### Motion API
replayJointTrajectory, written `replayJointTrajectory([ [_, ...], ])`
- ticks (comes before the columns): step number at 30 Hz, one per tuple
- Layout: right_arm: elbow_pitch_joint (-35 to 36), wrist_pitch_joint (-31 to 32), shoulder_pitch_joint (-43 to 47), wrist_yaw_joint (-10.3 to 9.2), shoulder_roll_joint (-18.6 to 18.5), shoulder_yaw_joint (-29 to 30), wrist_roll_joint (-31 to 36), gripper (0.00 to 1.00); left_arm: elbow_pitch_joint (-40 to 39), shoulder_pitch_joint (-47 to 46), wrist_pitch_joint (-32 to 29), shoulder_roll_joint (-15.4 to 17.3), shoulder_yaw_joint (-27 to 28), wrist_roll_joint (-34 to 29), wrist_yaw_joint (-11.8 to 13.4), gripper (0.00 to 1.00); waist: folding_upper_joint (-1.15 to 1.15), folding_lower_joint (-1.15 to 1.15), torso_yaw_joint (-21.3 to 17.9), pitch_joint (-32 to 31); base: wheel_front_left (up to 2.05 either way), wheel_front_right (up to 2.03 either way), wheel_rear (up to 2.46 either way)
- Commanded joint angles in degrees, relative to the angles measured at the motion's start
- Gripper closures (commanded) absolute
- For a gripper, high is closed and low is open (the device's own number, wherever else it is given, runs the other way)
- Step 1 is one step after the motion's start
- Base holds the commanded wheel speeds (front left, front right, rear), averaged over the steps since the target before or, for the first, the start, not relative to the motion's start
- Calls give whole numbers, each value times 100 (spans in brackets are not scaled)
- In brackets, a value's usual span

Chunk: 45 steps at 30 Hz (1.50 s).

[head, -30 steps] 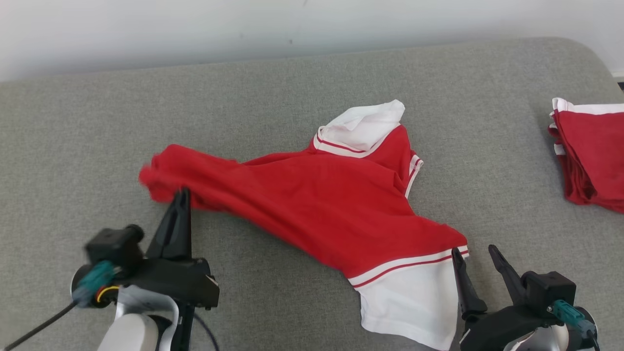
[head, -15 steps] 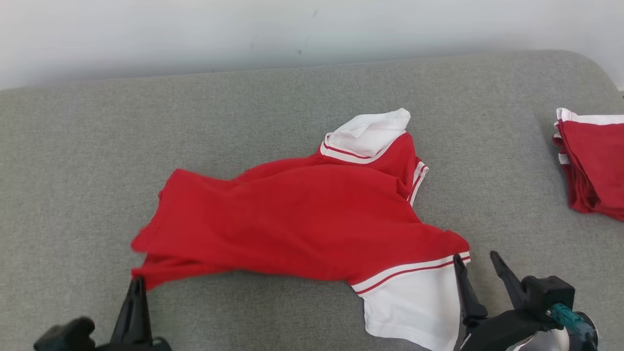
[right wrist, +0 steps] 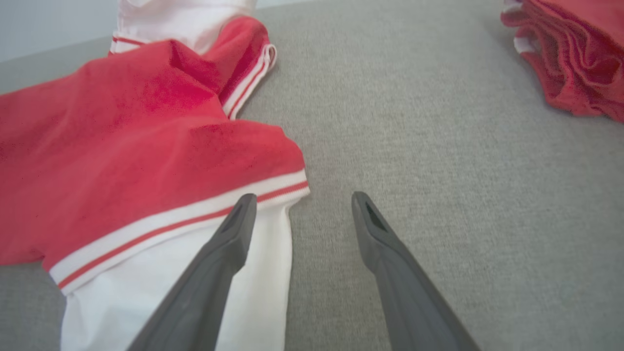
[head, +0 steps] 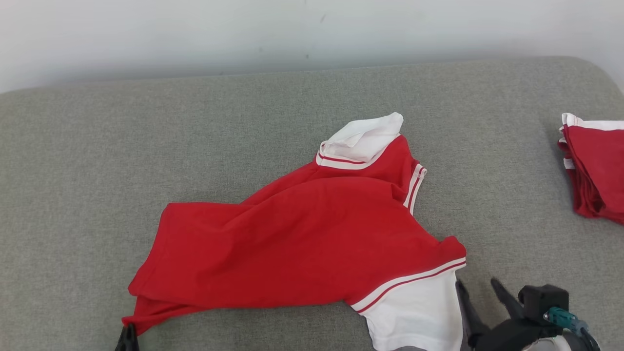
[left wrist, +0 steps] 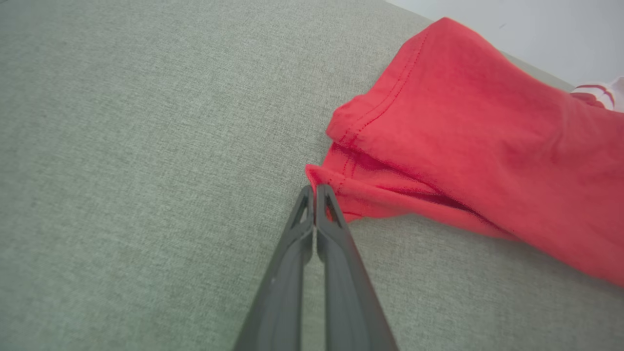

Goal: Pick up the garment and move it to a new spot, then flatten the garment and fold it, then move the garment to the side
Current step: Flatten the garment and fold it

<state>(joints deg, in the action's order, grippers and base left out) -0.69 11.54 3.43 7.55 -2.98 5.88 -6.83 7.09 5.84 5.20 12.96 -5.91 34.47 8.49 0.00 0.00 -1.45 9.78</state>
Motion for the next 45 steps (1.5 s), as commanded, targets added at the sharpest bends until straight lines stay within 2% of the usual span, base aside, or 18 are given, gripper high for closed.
replayJointTrajectory([
  [1, 46, 192, 121, -15, 21, 20, 36, 0, 11, -50, -5, -17, -19, -3, -27, 100, 0, 0, 6, 9, 0, 0, 0],
  [6, 465, 1133, 257, -15, 24, -17, -95, 0, 26, -136, -4, -47, -61, 24, -24, 100, 0, 0, -45, 37, 0, 0, 0],
  [9, 556, 1462, 170, -15, 15, -26, -14, 0, 33, -167, -4, -49, -88, 15, -18, 100, 0, 0, -57, 51, 0, 0, 0],
  [14, 285, 1882, -153, -15, 21, 50, 89, 0, 26, -285, -26, -62, -160, -26, -29, 100, 0, 0, 4, 97, 0, 0, 0],
  [22, -101, 2658, -277, -14, 25, -300, 86, 1, 67, -426, -5, -102, -251, -36, -43, 100, 0, 0, 220, 199, 0, 0, 0],
  [23, -111, 2703, -276, -13, 21, -350, 109, 56, 77, -430, 8, -104, -255, -34, -44, 100, 0, 0, 233, 206, 0, 0, 0],
  [24, -92, 2667, -295, -6, 6, -386, 118, 100, 88, -427, 21, -106, -256, -28, -46, 100, 0, 0, 242, 215, 0, 0, 0],
  [27, 86, 2344, -476, -5, -2, -248, 136, 100, 123, -420, 45, -112, -245, 4, -46, 100, 0, 0, 239, 223, 0, 0, 0],
  [33, 468, 1280, -1002, -8, 8, 586, 318, 100, 88, -521, 214, -62, -216, -60, -65, 100, 0, 0, 193, 195, 0, 0, 0],
  [36, 518, 1069, -1154, -11, 5, 1006, 416, 100, 104, -524, 233, -52, -226, -60, -65, 100, 0, 0, 185, 164, 0, 0, 0],
  [40, 483, 1108, -1144, -17, 6, 1268, 597, 100, 190, -448, 157, -37, -288, -60, -67, 100, 0, 0, 192, 148, 0, 0, 0],
  [41, 450, 1155, -1097, -17, 10, 1321, 606, 60, 226, -419, 136, -14, -319, -84, -83, 100, 0, 0, 201, 148, 0, 0, 0],
  [42, 415, 1175, -1072, -16, 9, 1394, 574, 0, 261, -394, 101, 12, -349, -97, -101, 97, 0, 0, 211, 151, 0, 0, 0],
  [44, 338, 1191, -1011, -15, 18, 1470, 526, 0, 301, -357, 85, -4, -405, -86, -140, 0, 0, 0, 238, 153, 0, 0, 0],
  [45, 275, 1167, -987, -15, 15, 1560, 456, 0, 367, -283, -21, 24, -439, -26, -167, 0, 0, 0, 269, 149, 0, 0, 0],
])
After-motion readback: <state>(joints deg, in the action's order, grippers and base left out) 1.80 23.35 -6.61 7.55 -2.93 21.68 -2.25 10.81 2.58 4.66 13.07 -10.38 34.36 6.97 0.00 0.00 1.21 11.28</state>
